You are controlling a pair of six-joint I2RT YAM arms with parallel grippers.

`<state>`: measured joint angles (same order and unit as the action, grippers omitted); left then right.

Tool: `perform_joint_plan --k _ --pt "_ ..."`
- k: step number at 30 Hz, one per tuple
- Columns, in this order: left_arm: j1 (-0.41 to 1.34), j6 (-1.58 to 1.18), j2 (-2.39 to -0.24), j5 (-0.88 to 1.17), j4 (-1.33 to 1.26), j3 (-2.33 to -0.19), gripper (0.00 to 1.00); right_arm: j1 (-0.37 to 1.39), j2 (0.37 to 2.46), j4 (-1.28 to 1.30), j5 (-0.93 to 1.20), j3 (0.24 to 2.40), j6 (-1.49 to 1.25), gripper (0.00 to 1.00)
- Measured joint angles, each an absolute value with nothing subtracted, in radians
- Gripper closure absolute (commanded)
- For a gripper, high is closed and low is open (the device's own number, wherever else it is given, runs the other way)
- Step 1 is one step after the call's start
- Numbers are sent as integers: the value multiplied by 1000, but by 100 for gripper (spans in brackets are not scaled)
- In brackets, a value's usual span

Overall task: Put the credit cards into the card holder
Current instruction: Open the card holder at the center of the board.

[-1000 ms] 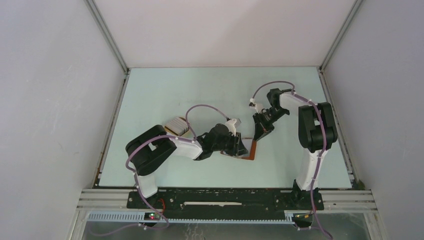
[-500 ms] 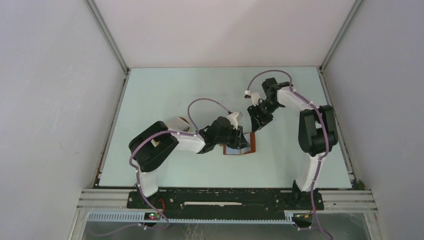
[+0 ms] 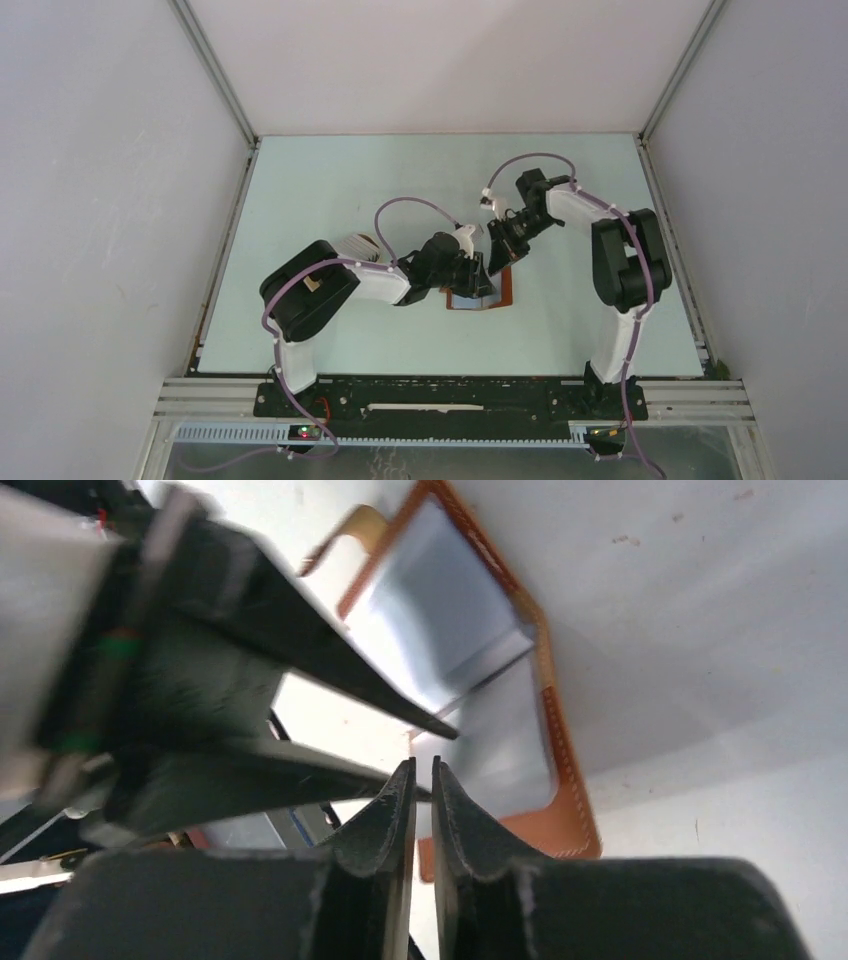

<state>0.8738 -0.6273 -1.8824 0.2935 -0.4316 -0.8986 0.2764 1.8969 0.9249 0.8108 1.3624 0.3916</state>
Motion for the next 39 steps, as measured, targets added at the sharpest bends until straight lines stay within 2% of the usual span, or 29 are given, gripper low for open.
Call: perform_joint_plan --k 11,21,26,33,39 --pt "868 -629 -1879 283 -462 -876 65 282 2040 933 627 1362 359 85" --pt "836 -656 -1818 178 -456 -782 75 316 2046 940 576 1367 348 83" --pt "833 -659 -1806 152 -455 -765 74 317 2046 942 576 1368 348 80" --pt "830 -662 -1751 162 -427 -745 70 317 2037 945 635 1368 379 69" --pt "828 -662 -1676 175 -417 -742 70 317 1985 952 724 1368 418 68"
